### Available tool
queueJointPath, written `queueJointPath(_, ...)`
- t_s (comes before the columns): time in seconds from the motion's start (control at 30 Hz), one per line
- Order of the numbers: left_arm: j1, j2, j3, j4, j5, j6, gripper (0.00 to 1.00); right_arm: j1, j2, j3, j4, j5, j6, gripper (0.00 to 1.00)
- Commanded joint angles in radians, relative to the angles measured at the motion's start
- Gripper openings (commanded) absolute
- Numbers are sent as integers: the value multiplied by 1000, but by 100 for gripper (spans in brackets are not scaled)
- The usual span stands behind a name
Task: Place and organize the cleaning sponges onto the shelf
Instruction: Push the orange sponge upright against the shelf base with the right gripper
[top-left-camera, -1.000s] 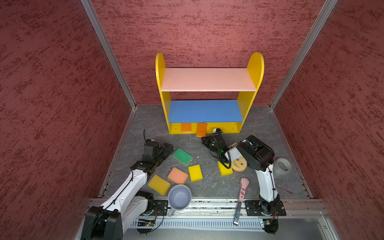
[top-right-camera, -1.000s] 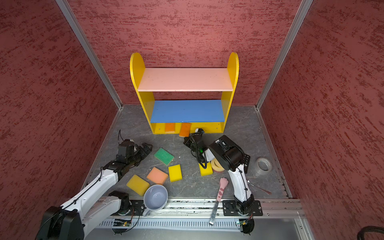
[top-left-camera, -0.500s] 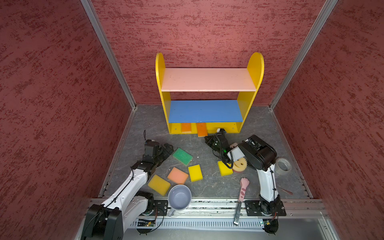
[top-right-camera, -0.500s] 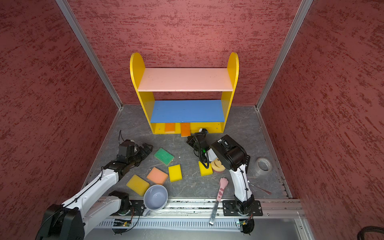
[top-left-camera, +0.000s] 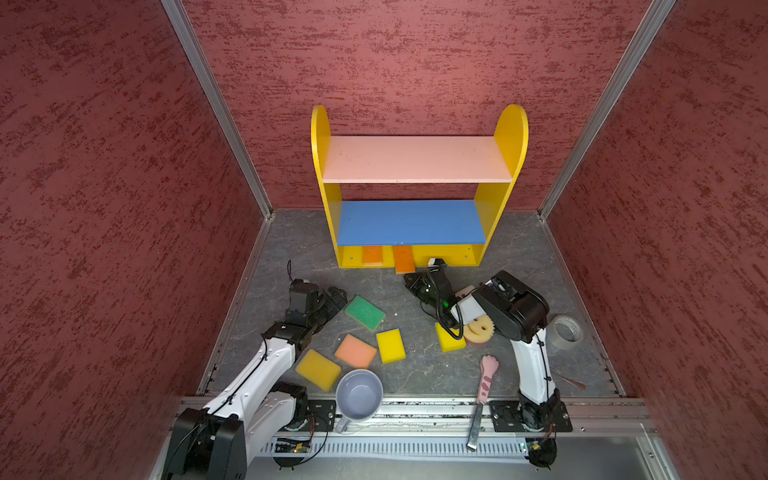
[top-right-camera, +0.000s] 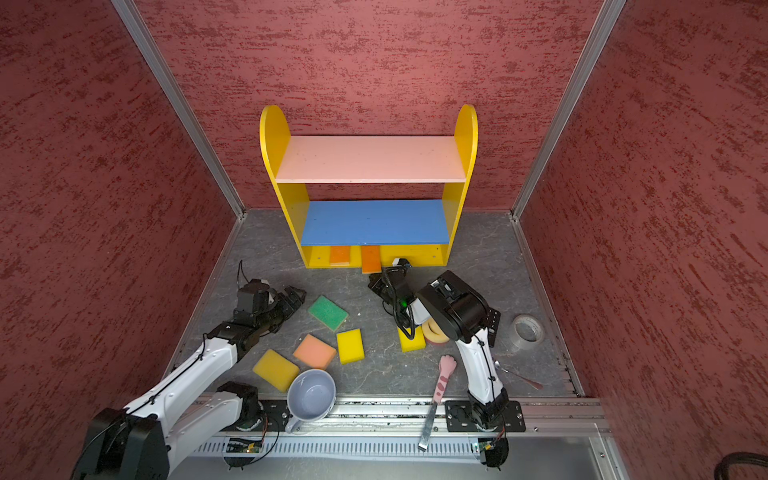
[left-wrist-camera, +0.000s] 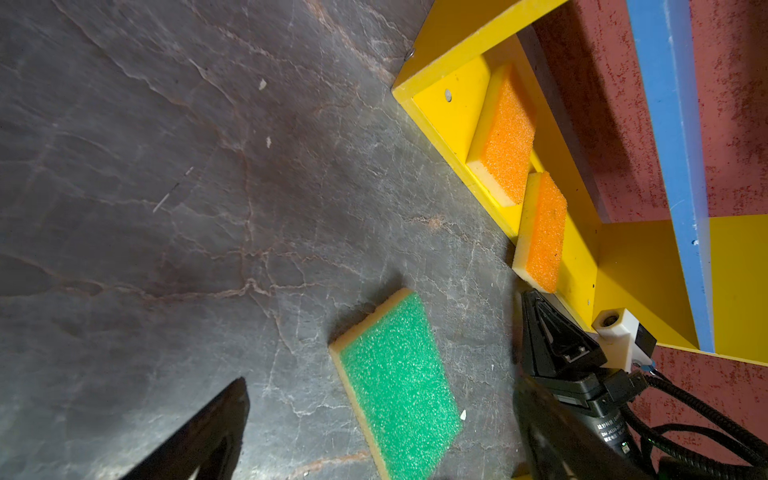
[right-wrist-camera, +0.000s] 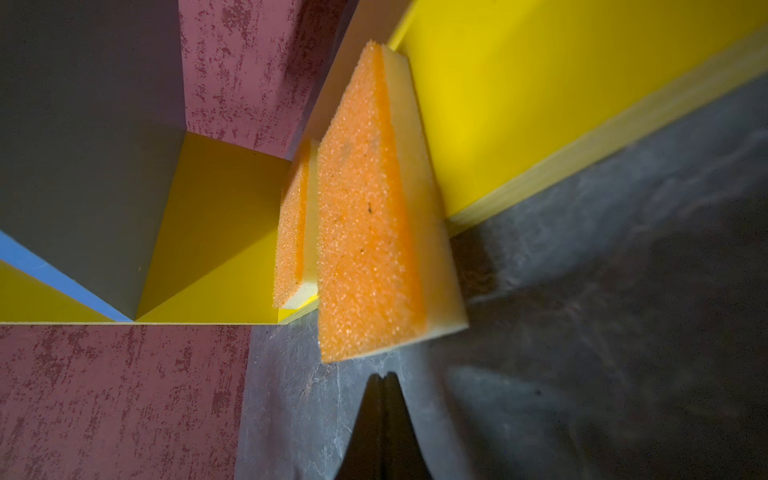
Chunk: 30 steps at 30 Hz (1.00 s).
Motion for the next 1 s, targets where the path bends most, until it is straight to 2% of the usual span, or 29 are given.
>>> queueJointPath(0.0, 6, 1, -16, 21, 6, -7, 98, 4, 60, 39, -45, 22, 44, 0)
queueJointPath(0.4, 7, 6, -16, 18, 7, 0, 98, -16, 100, 75, -32, 79, 57, 0)
queueJointPath(0.97, 7, 21, -10, 23, 9, -1, 98, -53, 119, 123, -62, 87, 52, 0)
